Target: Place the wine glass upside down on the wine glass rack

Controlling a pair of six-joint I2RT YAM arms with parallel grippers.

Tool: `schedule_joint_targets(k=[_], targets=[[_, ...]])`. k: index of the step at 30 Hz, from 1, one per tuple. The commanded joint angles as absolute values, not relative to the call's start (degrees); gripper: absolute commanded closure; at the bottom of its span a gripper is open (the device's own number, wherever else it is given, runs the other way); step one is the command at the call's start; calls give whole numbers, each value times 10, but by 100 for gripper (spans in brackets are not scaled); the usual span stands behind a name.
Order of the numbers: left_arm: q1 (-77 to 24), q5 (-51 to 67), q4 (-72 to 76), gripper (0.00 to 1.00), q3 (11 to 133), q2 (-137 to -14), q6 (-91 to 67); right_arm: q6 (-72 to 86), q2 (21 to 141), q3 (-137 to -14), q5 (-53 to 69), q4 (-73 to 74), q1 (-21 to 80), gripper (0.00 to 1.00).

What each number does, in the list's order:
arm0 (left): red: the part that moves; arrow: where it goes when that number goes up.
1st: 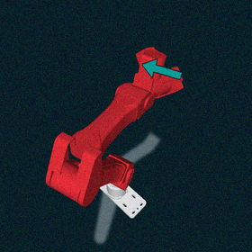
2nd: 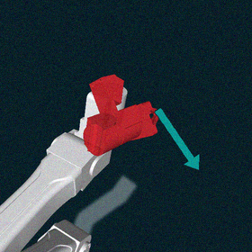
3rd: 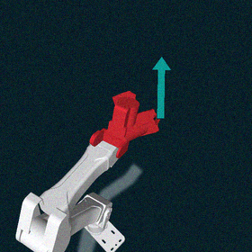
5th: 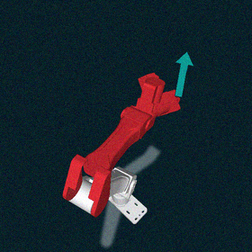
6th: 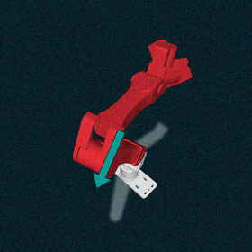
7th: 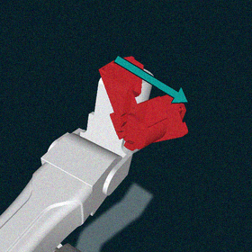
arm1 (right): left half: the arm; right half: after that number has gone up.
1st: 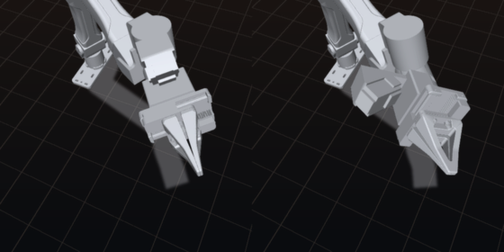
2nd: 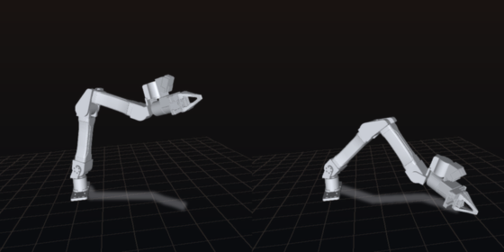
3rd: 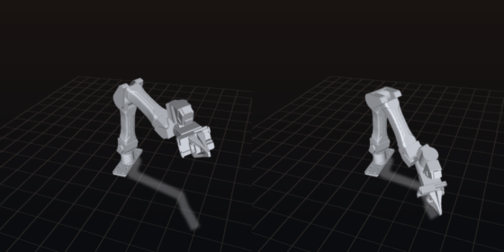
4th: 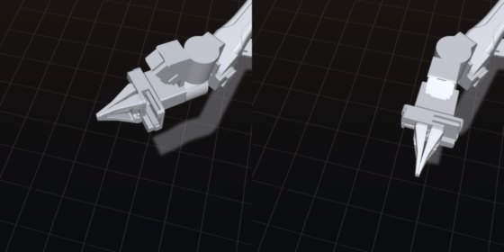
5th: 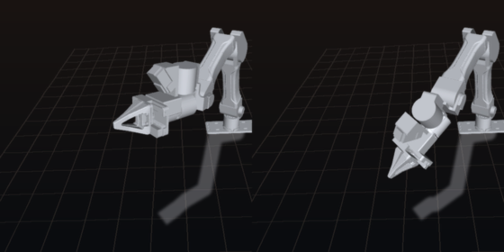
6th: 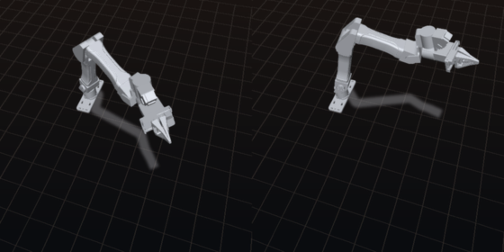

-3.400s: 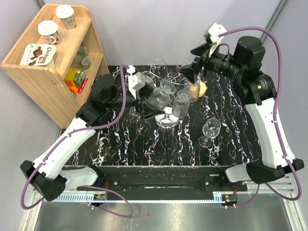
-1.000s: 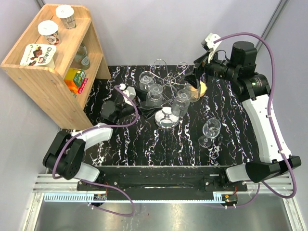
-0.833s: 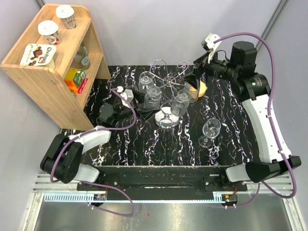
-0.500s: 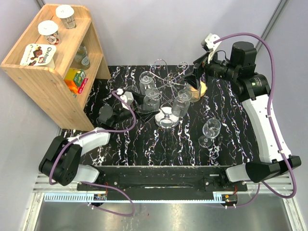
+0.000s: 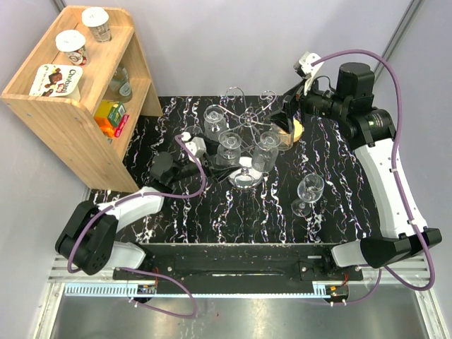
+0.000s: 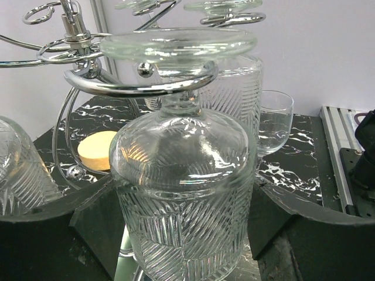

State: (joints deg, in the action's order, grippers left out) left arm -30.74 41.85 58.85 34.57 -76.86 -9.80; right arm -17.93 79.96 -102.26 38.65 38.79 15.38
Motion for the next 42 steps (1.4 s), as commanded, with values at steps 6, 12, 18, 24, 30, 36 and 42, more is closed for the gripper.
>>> schedule_joint_targets(k=[6, 12, 18, 24, 30, 36, 42], targets=[[-311, 424, 597, 79, 354, -757, -66, -163, 795, -1039, 371, 388, 158, 1], [-310, 428, 566, 44, 352, -745, -46, -146, 796, -1037, 332, 371, 201, 3], [-309, 429, 497, 1, 365, -723, -20, -153, 803, -1025, 294, 367, 211, 4], [-299, 446, 428, 1, 357, -686, 20, -152, 814, -1029, 213, 359, 212, 9], [-251, 504, 256, 1, 393, -643, 75, -155, 846, -1056, 162, 355, 212, 17], [-179, 522, -35, 1, 519, -602, 182, -158, 854, -1056, 131, 346, 212, 29], [-151, 469, -198, 1, 629, -583, 239, -168, 878, -1084, 92, 366, 211, 44]])
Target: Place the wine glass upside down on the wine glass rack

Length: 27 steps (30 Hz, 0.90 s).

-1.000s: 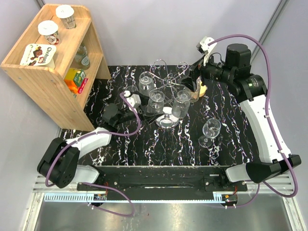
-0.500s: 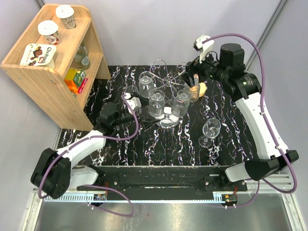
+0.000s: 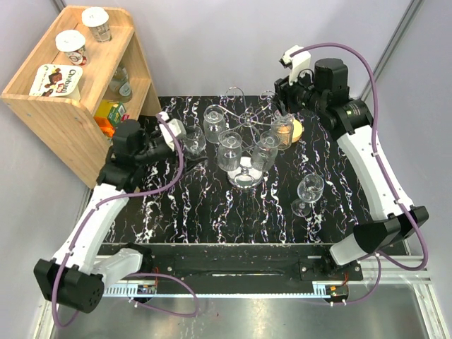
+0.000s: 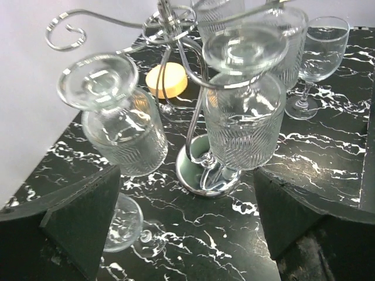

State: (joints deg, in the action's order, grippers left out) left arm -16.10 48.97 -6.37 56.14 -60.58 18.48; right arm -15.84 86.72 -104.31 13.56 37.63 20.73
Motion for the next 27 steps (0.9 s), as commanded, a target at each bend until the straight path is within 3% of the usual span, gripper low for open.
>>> schedule_joint_targets(k=[1, 3, 6, 10, 19, 27], targets=[[-147, 457, -199, 1, 643, -583, 229, -170, 882, -1088, 88, 369, 212, 46], [-134, 454, -194, 1, 675, -586, 203, -171, 891, -1099, 92, 382, 211, 47], [-130, 440, -189, 1, 727, -603, 171, -156, 894, -1100, 104, 382, 211, 39], [-131, 433, -186, 1, 786, -642, 142, -142, 904, -1107, 106, 385, 212, 36], [-131, 391, -145, 1, 802, -655, 97, -83, 869, -1099, 203, 380, 213, 29], [-132, 338, -149, 1, 809, -659, 87, -20, 869, -1097, 236, 359, 257, 30]])
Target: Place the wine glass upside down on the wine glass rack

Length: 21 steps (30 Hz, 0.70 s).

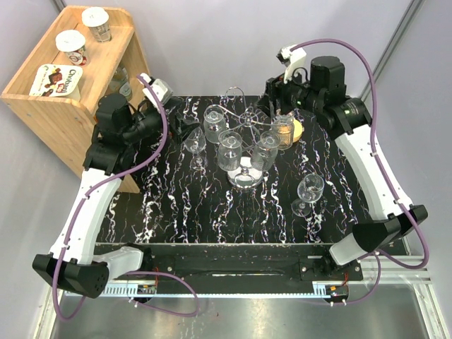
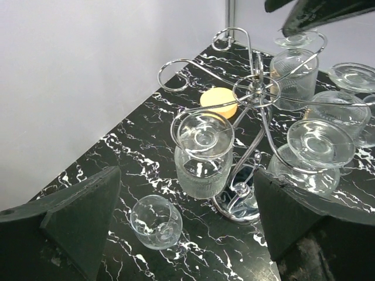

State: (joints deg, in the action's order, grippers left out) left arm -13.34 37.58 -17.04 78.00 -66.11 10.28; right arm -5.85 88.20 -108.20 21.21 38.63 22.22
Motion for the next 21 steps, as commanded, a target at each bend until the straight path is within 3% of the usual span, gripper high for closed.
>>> schedule_joint_targets(k=[1, 14, 21], targets=[[-132, 332, -151, 1, 811, -661, 85, -19, 870, -1092, 228, 353, 274, 30], [-132, 307, -151, 1, 789, -655, 99, -23, 898, -1081, 39, 336, 360, 34], [-129, 282, -157, 1, 762, -655, 148, -58, 869, -1060, 68, 329, 367, 35]])
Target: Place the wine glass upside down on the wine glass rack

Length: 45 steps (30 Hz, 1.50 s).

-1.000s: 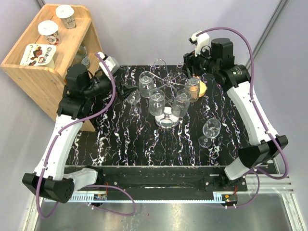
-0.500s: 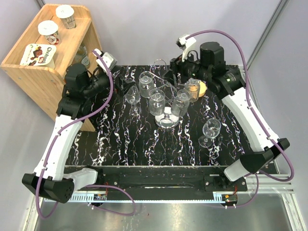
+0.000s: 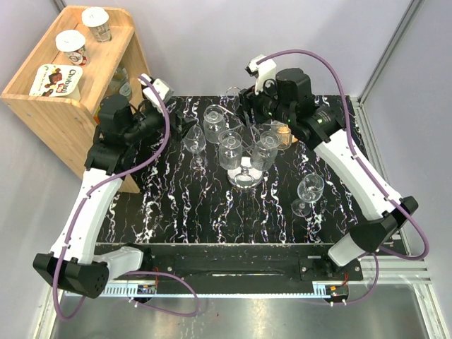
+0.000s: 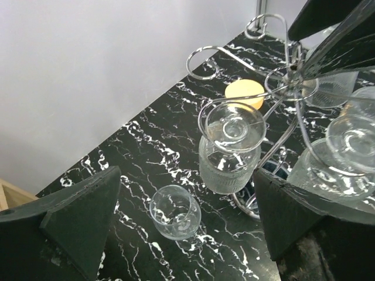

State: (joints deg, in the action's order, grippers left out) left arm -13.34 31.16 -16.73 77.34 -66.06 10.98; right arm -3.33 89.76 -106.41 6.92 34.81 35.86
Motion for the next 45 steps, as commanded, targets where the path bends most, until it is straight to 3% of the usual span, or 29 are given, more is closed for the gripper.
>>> schedule_joint_targets(k=[1, 7, 14, 19, 32, 45], targets=[[-127, 272, -161, 1, 757, -657, 154, -67, 864, -1061, 69, 332, 367, 35], [-90, 307, -264, 1, 751, -679, 257, -120, 817, -1048, 50, 343, 367, 33], [-83, 421, -446, 1, 775, -721, 657, -156, 795, -1033, 36, 353, 366, 30], [-83, 454, -595, 1, 922, -841, 781, -159, 787, -1020, 41, 358, 363, 29], [-98, 465, -623, 8, 933, -926, 895, -176, 766, -995, 28, 357, 352, 25], [-110, 427, -604, 31, 920, -987, 889, -175, 748, -983, 29, 357, 330, 24]])
